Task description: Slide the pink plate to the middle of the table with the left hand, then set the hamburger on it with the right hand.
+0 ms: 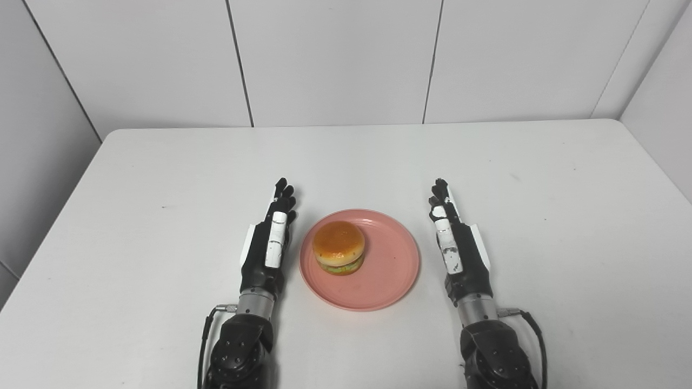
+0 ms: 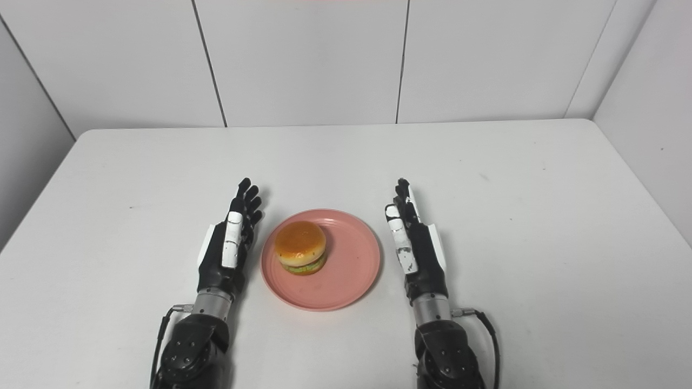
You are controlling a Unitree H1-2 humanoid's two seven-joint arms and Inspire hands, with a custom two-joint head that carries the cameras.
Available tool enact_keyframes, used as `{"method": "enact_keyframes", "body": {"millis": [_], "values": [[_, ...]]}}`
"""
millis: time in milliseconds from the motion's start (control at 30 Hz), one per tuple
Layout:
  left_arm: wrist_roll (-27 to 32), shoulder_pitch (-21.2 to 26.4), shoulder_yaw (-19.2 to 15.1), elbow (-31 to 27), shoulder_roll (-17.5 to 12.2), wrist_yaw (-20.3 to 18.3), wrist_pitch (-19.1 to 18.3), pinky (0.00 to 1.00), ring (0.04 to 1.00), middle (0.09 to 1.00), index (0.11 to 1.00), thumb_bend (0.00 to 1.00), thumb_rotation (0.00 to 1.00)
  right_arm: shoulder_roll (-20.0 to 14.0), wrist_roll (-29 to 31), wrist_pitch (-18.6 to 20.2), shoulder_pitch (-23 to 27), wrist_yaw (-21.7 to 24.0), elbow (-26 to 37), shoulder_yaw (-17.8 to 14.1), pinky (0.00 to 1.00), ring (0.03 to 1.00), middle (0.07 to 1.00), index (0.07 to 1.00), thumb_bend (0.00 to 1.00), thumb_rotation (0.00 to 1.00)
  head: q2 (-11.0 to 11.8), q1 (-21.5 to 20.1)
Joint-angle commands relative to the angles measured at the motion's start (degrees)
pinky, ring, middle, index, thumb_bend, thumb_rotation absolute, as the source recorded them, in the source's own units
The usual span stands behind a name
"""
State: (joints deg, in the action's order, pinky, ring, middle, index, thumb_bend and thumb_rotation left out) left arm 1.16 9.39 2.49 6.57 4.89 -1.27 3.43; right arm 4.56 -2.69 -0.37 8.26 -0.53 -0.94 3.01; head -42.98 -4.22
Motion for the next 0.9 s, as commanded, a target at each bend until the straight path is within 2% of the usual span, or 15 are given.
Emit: {"method": "enact_keyframes", "body": {"millis": [0, 500, 867], "values": [[0.12, 1.65, 0.57, -1.89, 0.18, -0.52, 1.41, 1.0, 1.0, 1.0, 1.0, 0.83, 1.0, 0.0, 1.28, 0.28, 1.1, 1.21, 1.85, 0.32, 1.0, 1.0, 1.0, 1.0, 0.65, 1.0, -0.02, 0.12], [0.05, 1.39, 0.94, -2.2, 0.39, -0.41, 1.14, 1.0, 1.0, 1.0, 1.0, 0.82, 1.0, -0.81, 2.42, 1.29, 1.46, 1.89, 2.47, 0.53, 1.0, 1.0, 1.0, 1.0, 0.63, 1.0, -0.35, 0.23], [0.15, 1.32, 0.68, -1.99, -0.02, -0.36, 1.44, 1.0, 1.0, 1.0, 1.0, 0.82, 1.0, -0.6, 2.21, 0.38, 1.65, 1.61, 2.08, 0.56, 1.0, 1.0, 1.0, 1.0, 0.64, 1.0, -0.23, 0.09]]}}
